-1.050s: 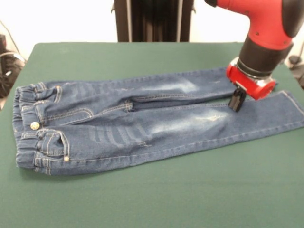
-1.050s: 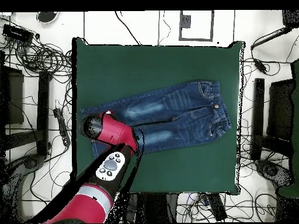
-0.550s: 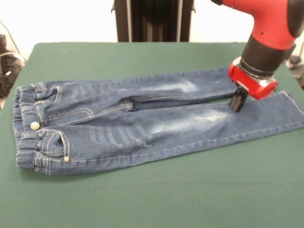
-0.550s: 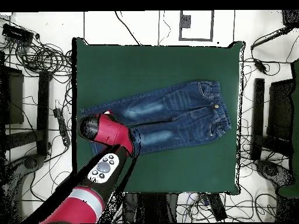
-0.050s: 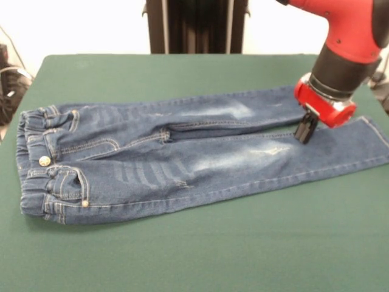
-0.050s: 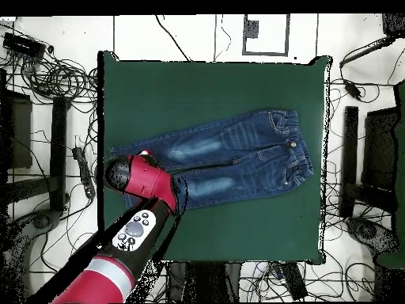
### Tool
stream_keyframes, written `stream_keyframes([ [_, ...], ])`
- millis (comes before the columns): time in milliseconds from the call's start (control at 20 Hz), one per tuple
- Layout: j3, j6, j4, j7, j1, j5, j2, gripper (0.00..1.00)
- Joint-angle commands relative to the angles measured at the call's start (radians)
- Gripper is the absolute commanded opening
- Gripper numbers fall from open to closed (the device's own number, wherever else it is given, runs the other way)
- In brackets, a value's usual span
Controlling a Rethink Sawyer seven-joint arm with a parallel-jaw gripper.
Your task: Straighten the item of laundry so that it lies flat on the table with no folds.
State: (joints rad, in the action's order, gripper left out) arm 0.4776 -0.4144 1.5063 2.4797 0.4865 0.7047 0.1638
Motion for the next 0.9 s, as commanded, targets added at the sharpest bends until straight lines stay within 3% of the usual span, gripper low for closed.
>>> stream_keyframes([
  [50, -0.219, 0.066, 0.083, 0.216, -0.005, 0.07, 0.053, 0.0],
  [350, -0.311, 0.173, 0.196, 0.217, -0.025, 0.087, 0.139, 0.0],
  [500, -0.215, 0.087, 0.171, 0.284, 0.048, 0.078, 0.13, 0.0],
  [900, -0.225, 0.101, 0.237, 0.29, 0.055, 0.101, 0.19, 0.0],
])
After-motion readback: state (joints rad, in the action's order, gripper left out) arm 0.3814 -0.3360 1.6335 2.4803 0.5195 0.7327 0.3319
